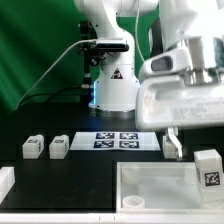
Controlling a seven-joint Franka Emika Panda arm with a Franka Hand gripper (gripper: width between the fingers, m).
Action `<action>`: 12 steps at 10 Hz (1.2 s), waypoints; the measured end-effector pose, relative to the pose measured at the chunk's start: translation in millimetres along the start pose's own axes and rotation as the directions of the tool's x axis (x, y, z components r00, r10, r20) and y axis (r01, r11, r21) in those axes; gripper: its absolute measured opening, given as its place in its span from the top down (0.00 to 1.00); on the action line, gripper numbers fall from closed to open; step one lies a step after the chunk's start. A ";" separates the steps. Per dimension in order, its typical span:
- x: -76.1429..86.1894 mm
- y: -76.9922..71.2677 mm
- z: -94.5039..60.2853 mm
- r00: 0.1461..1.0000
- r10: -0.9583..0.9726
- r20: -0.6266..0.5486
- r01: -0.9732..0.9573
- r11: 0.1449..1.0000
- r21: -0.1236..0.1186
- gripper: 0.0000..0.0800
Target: Assemble one leg
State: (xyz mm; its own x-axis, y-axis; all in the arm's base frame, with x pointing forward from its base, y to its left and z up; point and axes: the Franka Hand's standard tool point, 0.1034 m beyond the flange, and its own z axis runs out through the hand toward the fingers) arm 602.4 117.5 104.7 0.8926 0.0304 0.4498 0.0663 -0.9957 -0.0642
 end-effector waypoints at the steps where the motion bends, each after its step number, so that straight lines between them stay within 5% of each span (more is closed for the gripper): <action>1: 8.1 -0.1 -8.5 1.000 0.002 -0.008 -0.002 1.000 0.003 0.19; 5: 15.4 -0.1 2.2 0.935 0.026 0.353 -0.041 0.998 0.037 0.19; 7: 4.4 -0.8 12.6 0.842 0.016 0.540 -0.048 0.998 0.046 0.19; 11: 1.0 3.4 24.7 0.848 0.026 0.529 -0.054 0.998 0.037 0.19; 12: 0.7 3.6 24.9 0.848 0.027 0.529 -0.054 0.998 0.036 0.32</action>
Offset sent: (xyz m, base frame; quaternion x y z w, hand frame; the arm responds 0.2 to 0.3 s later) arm 0.0216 -0.0030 -0.0041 0.0041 -0.2826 0.0255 0.9589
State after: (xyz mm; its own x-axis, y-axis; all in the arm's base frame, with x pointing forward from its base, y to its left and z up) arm 614.4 116.2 82.6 0.9948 0.0454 -0.0914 0.0341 -0.9921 -0.1208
